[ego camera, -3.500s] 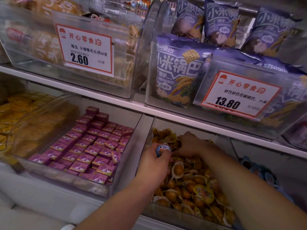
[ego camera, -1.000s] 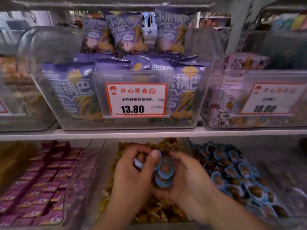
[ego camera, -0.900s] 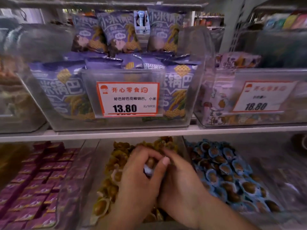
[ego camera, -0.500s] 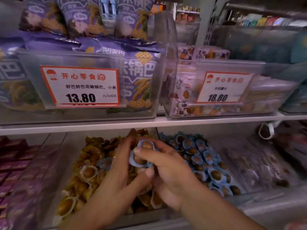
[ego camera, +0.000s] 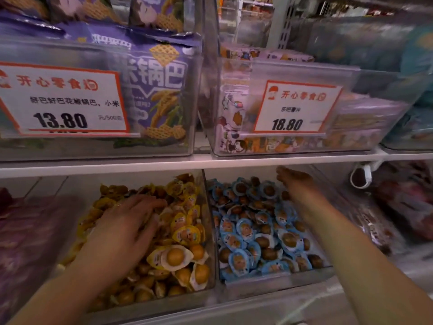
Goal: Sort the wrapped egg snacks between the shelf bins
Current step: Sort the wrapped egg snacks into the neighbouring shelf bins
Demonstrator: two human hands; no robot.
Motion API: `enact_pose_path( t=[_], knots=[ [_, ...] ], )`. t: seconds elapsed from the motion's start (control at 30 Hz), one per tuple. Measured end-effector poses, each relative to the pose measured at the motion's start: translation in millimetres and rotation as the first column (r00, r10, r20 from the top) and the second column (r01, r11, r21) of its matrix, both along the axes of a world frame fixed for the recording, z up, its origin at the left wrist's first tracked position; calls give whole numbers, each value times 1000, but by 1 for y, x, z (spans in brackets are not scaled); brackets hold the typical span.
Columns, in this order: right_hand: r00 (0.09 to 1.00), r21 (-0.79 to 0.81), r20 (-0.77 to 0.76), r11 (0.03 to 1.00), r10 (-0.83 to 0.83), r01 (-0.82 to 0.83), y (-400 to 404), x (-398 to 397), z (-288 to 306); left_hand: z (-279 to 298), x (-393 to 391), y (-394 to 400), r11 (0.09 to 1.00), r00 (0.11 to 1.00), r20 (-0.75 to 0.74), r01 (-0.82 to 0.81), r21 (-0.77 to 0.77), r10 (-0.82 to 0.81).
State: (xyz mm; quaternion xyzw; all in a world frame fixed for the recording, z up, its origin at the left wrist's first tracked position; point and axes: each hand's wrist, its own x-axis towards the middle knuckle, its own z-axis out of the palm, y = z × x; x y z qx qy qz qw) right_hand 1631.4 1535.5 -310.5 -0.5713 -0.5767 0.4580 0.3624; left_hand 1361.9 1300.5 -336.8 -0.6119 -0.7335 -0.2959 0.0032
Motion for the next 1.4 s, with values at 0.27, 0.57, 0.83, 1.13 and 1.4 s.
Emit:
enact_pose_path(
  t=[0.27,0.57,0.83,1.13,1.4],
  knots=[
    [995,217,-22,972,95,-88,-22,-22,4,-9,-27,-8,949,993,-16,-114,-293,115],
    [684,521,527,444,505,-729,-133,-92,23,7,-32,-31,983,971,159,-180,-20,181],
    [221,-10,802,383,555,-924,-123,-232,15,5,-13,-64,949,684,693,-314,-4,229],
    [178,-170,738,434,651,-885,-86,-282,-41,2,-14,-69,955,687,685,-293,-43,242],
    [-58,-339,761,320,647,-885,-87,-295,-45,5,-11,-71,958,649,724,-283,-55,233]
  ],
)
